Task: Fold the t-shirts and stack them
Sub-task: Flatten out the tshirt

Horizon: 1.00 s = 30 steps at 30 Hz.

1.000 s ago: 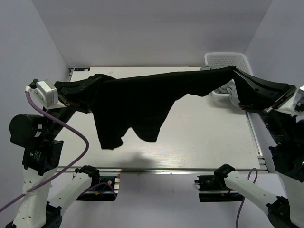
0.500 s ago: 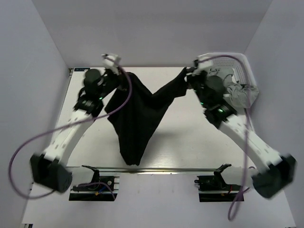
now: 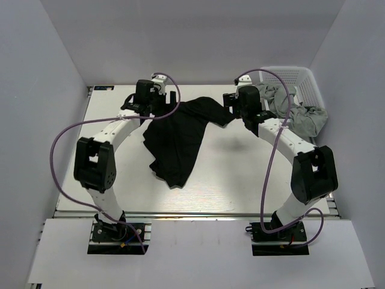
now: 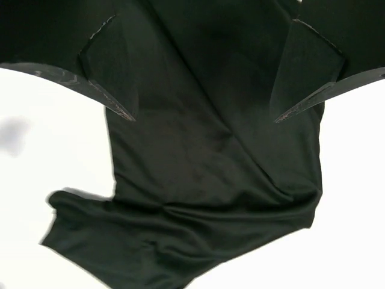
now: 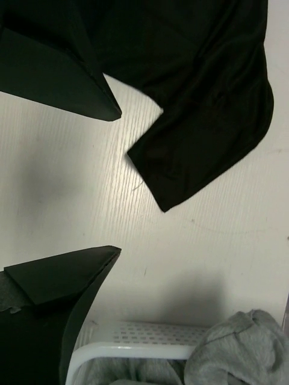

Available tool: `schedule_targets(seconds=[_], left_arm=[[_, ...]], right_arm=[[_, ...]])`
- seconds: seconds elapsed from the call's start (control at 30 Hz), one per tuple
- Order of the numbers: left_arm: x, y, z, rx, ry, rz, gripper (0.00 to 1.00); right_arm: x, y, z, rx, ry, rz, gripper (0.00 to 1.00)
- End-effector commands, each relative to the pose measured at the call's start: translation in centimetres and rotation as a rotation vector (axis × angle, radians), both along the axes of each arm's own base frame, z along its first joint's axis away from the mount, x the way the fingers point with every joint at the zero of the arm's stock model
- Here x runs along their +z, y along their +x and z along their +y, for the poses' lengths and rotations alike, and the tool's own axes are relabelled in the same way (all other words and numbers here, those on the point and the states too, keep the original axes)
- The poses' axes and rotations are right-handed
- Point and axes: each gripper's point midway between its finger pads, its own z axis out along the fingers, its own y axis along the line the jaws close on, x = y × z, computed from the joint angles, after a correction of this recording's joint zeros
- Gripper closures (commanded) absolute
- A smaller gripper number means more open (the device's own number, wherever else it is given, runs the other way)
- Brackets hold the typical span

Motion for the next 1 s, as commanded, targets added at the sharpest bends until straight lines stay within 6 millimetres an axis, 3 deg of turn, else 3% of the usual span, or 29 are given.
schedule_targets(seconds=[0.0, 0.2, 0.23, 0.27, 0.3, 0.37, 0.47, 0.53, 0.57, 0.6, 0.63, 0.7, 0.73, 0.77, 0.93, 0.97], left_arm=[[4.7, -3.0, -0.1, -0.052, -0.042, -0.073, 0.00], [0.0, -10.9, -0.3, -0.083, -0.111, 0.105, 0.00], [-1.8, -12.6, -0.4, -0.098, -0.136, 0.154, 0.00], [-2.0, -13.7, -0.9, -0.128, -0.149, 0.154, 0.00], [-3.6, -14.8, -1.1, -0.145, -0.167, 0.189, 0.00], [-4.6, -15.7, -1.2, -0.162, -0.175, 0.215, 0.00], [-7.4, -16.8, -2.4, -0.211, -0.199, 0.327, 0.00], [-8.6, -17.0, -3.2, -0.246, -0.235, 0.367, 0.00], [-9.3, -17.3, -3.3, -0.242, -0.245, 0.392, 0.00], [-9.8, -17.4, -3.3, -0.240, -0.242, 0.406, 0.00], [-10.3, -17.3, -3.0, -0.223, -0.227, 0.413, 0.00], [-11.4, -16.9, -2.6, -0.181, -0.203, 0.440, 0.00], [-11.6, -17.1, -2.4, -0.170, -0.192, 0.450, 0.00], [-12.1, -16.8, -1.9, -0.149, -0.184, 0.456, 0.00], [-14.1, -15.7, 0.5, -0.027, -0.078, 0.499, 0.00], [-14.3, -15.5, 1.2, 0.000, -0.062, 0.501, 0.00]], right_arm=[[3.3, -0.4, 1.5, 0.078, 0.053, -0.052, 0.10], [2.0, -2.5, 3.9, 0.247, 0.096, -0.026, 0.10], [1.8, -2.8, 4.4, 0.279, 0.111, -0.020, 0.10], [1.3, -3.3, 4.9, 0.314, 0.126, -0.003, 0.10], [1.3, -2.9, 5.5, 0.331, 0.139, -0.024, 0.10], [1.0, -3.0, 6.4, 0.371, 0.158, -0.020, 0.10], [1.1, -1.8, 8.1, 0.421, 0.202, -0.036, 0.10], [-2.0, -1.3, 8.9, 0.432, 0.202, 0.044, 0.10], [-0.8, -0.4, 9.4, 0.440, 0.209, 0.025, 0.10], [-1.1, -0.1, 9.6, 0.449, 0.210, 0.031, 0.10], [-3.8, 0.1, 9.8, 0.444, 0.201, 0.093, 0.10], [-3.5, 1.4, 10.3, 0.441, 0.205, 0.087, 0.10], [-6.0, 1.7, 10.4, 0.430, 0.201, 0.139, 0.10], [-5.2, 2.8, 10.4, 0.398, 0.205, 0.118, 0.10], [-8.6, 5.8, 9.6, 0.285, 0.198, 0.150, 0.10], [-10.1, 5.9, 9.7, 0.279, 0.192, 0.180, 0.10]])
